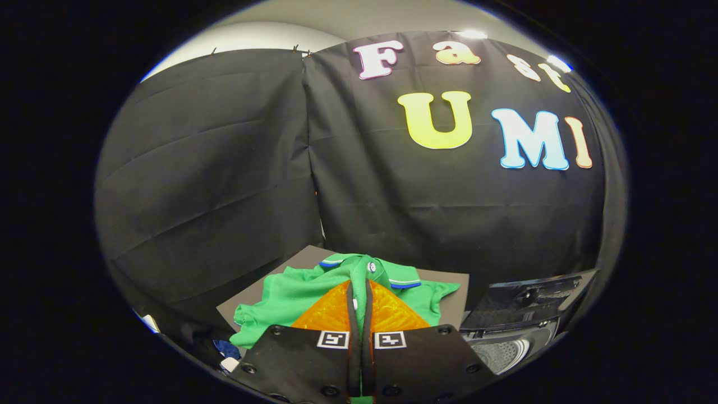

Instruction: Put the clothes into the washing machine and then close the washing machine lid.

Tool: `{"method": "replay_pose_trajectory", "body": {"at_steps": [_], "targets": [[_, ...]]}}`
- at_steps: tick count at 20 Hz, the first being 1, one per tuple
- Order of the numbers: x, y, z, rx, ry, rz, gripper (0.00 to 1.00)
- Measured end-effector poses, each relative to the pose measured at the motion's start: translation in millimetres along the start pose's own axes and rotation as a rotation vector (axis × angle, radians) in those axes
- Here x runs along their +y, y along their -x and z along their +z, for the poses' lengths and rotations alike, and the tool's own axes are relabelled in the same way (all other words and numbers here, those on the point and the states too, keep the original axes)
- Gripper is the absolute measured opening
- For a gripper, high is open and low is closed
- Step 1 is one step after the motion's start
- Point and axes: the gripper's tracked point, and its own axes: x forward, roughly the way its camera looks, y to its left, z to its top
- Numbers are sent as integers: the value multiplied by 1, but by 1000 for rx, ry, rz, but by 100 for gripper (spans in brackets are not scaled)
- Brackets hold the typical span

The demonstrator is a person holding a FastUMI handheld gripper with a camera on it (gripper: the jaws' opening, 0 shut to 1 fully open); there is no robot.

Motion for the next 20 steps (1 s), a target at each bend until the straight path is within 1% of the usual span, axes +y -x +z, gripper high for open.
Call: {"method": "replay_pose_trajectory", "body": {"at_steps": [6,10,20], "targets": [[-47,22,18,-60,19,-40,2],[-73,37,25,-92,1,-72,2],[-160,69,36,-132,-7,-192,3]]}}
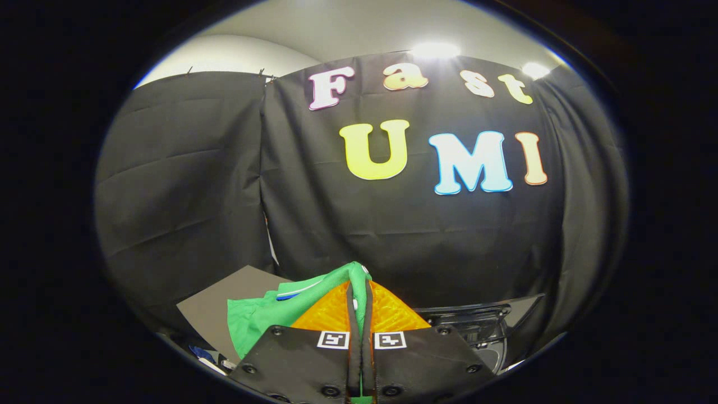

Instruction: Put the clothes into the washing machine and then close the washing machine lid.

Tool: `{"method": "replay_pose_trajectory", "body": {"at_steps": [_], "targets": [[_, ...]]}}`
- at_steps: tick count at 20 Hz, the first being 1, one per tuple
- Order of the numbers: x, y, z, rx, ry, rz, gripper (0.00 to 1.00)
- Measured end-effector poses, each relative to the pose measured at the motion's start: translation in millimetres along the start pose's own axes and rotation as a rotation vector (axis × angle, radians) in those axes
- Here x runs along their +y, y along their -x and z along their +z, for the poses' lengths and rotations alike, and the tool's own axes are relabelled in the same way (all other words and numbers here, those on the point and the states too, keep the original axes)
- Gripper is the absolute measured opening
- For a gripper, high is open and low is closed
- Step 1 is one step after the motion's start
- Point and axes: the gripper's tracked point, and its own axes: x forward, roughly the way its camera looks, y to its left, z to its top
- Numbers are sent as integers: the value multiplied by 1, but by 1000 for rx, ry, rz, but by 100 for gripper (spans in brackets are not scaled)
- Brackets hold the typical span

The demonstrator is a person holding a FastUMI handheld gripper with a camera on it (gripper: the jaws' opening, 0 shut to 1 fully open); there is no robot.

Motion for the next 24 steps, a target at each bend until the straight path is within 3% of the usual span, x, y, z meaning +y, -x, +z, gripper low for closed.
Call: {"method": "replay_pose_trajectory", "body": {"at_steps": [16,24], "targets": [[-104,24,-2,-7,-6,-112,2],[-121,9,-59,87,54,-115,3]]}}
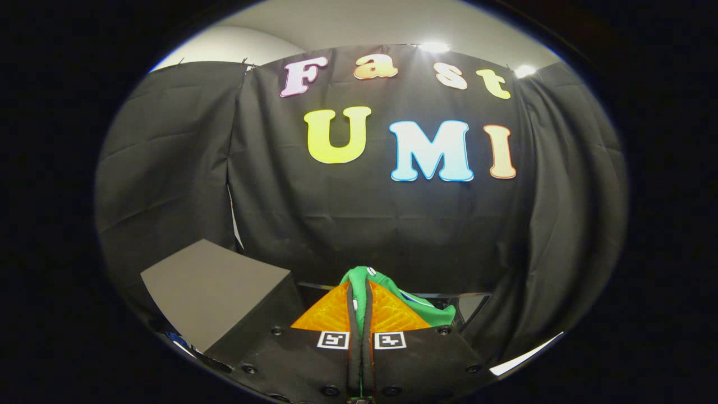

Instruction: Put the clothes into the washing machine and then close the washing machine lid.

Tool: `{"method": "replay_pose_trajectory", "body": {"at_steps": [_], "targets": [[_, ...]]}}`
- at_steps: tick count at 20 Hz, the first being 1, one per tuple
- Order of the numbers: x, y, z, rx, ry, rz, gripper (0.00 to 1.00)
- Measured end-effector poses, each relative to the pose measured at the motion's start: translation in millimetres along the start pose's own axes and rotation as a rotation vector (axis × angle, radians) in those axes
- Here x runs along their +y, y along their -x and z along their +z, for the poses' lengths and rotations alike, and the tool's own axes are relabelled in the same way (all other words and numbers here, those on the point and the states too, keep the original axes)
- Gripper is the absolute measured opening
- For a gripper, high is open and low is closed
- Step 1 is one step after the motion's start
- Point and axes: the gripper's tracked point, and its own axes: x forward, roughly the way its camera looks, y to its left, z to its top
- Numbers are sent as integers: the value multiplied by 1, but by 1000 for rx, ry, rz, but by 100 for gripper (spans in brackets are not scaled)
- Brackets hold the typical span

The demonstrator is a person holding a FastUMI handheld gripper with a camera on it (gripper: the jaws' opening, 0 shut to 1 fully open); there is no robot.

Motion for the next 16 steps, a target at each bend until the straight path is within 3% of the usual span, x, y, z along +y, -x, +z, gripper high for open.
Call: {"method": "replay_pose_trajectory", "body": {"at_steps": [11,16], "targets": [[-8,-38,-147,238,-54,7,2],[-6,-47,-188,296,-79,11,3]]}}
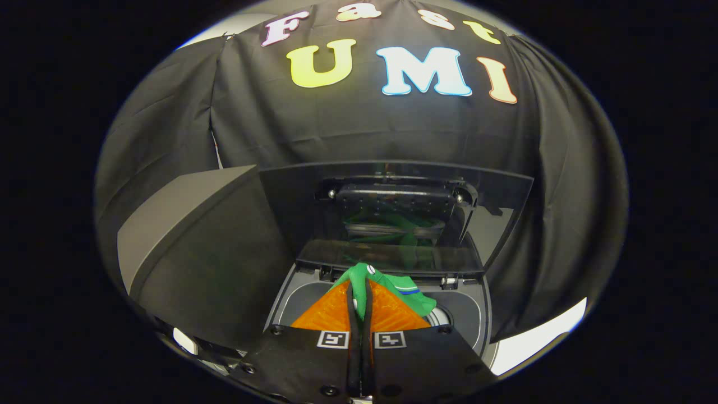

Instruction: Put the clothes into the washing machine and then close the washing machine lid.

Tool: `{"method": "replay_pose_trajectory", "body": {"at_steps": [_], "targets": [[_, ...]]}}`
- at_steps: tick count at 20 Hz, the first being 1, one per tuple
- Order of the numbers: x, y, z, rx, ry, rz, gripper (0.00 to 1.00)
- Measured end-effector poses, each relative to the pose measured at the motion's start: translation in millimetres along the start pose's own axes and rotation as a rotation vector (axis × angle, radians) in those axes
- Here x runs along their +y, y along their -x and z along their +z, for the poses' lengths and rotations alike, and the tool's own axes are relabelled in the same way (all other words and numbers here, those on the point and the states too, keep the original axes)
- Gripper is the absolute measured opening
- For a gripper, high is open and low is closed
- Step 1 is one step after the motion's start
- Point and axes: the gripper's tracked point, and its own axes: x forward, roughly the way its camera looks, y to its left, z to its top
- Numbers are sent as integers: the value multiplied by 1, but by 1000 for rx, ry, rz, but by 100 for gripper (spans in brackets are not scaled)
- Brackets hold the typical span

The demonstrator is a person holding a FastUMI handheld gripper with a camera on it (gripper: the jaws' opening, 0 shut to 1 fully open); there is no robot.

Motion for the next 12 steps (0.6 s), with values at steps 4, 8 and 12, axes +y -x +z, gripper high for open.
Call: {"method": "replay_pose_trajectory", "body": {"at_steps": [4,8,12], "targets": [[1,-11,-19,30,-2,-4,3],[1,-17,-38,67,-22,1,37],[-10,-18,-27,9,-20,-55,98]]}}
